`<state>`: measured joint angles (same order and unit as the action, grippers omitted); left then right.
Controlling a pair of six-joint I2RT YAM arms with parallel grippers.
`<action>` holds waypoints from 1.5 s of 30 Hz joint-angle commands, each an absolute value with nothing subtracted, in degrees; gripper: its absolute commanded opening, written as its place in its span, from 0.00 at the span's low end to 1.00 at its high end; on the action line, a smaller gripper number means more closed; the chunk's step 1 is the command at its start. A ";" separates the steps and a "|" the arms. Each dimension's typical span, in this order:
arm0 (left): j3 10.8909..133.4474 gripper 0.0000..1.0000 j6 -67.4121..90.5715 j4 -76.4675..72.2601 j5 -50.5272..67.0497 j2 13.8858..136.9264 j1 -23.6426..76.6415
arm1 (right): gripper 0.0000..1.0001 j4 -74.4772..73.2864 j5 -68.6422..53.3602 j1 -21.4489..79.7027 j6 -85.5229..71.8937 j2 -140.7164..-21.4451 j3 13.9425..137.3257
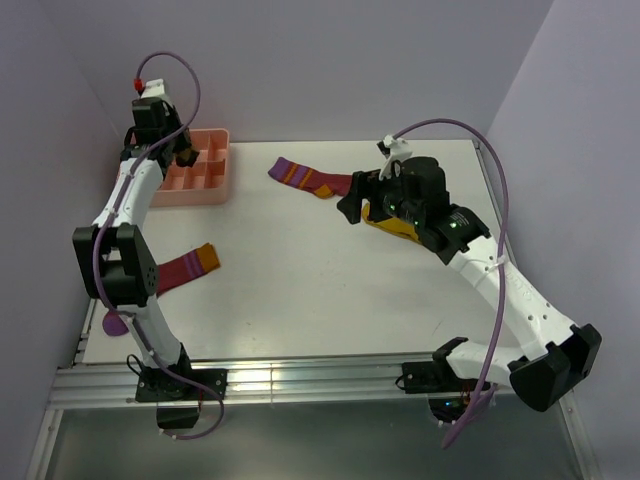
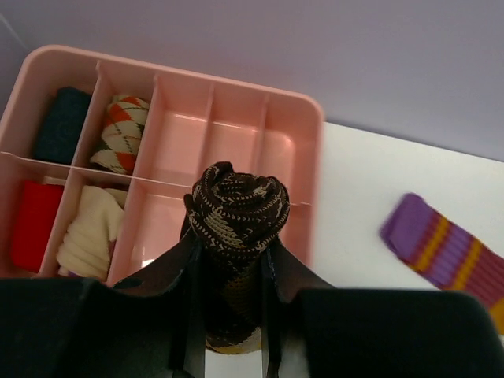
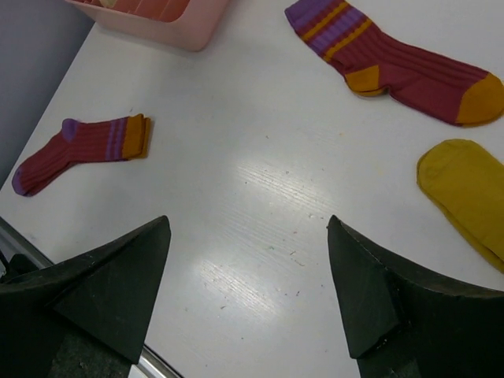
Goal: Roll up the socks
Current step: Place the sock in the storage box.
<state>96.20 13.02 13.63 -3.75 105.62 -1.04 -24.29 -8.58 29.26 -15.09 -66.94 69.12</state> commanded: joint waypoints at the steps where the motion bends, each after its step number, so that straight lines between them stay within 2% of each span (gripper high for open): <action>1: 97.38 0.00 7.48 2.58 -0.36 108.71 -3.34 | 0.88 -25.67 -7.55 28.39 -13.97 -66.09 69.53; 8: 98.17 0.00 0.62 -8.78 0.79 115.39 -5.45 | 0.87 -26.72 -10.55 26.98 -14.50 -67.76 69.17; 15: 97.73 0.00 0.70 -19.49 3.24 122.15 -7.38 | 0.86 -27.51 -12.39 26.37 -14.68 -68.55 68.91; 25: 101.25 0.00 0.97 -24.69 5.53 129.37 -8.61 | 0.84 -29.27 -12.66 25.84 -13.98 -69.17 68.64; 34: 103.71 0.00 1.58 -18.03 8.61 132.71 -8.70 | 0.84 -30.50 -13.89 24.96 -12.92 -70.84 69.34; 40: 108.89 0.00 3.51 -4.59 5.36 134.91 -8.70 | 0.83 -30.76 -15.64 24.17 -12.31 -71.63 69.43; 45: 109.51 0.00 4.13 -0.18 4.48 135.35 -8.61 | 0.82 -30.67 -16.96 23.56 -11.60 -72.25 69.52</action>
